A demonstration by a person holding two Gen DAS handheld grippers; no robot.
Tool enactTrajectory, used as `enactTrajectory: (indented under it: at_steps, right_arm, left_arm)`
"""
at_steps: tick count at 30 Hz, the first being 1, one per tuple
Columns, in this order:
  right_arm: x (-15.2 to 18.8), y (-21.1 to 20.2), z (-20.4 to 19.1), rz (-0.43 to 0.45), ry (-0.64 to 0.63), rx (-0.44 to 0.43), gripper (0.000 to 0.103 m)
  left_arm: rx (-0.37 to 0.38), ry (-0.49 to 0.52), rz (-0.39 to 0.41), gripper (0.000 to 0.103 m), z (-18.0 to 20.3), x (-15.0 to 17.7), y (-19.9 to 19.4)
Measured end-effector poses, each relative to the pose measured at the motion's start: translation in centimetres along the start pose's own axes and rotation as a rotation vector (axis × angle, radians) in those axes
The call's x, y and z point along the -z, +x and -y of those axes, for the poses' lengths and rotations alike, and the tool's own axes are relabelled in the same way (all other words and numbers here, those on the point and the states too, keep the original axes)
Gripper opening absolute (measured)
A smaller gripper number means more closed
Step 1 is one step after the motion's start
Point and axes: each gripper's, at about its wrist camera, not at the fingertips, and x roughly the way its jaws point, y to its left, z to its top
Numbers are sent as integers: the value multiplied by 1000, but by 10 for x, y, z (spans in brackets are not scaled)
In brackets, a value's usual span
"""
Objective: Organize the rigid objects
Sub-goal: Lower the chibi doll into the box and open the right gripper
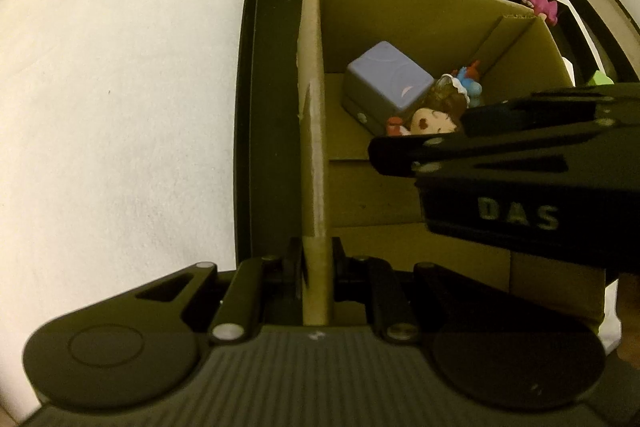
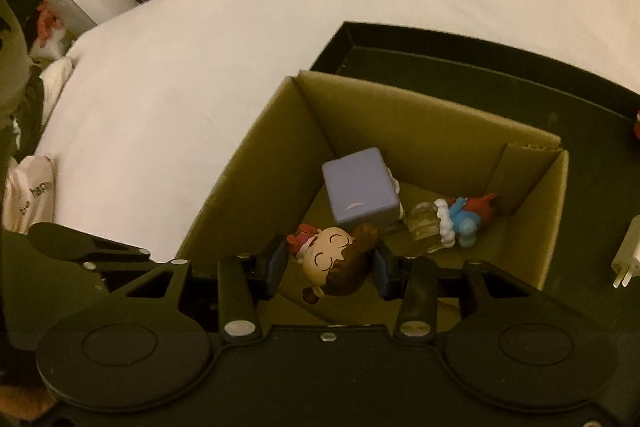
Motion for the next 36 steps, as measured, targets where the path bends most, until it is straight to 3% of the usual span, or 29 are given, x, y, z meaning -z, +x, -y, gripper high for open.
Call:
enactTrajectory:
  at_steps: [10, 17, 27, 36]
  right_arm:
    - [3, 16, -3, -45, 43, 34, 44]
    - [4, 20, 1, -22, 86, -3, 45]
    - [7, -22, 8, 75, 59, -14, 46]
    - [4, -43, 11, 91, 21, -5, 50]
  left_arm:
    - [12, -11, 2, 12, -1, 1, 0]
    - [17, -15, 3, 12, -3, 0, 1]
    - [15, -11, 5, 12, -3, 1, 2]
    - [8, -6, 3, 12, -1, 0, 2]
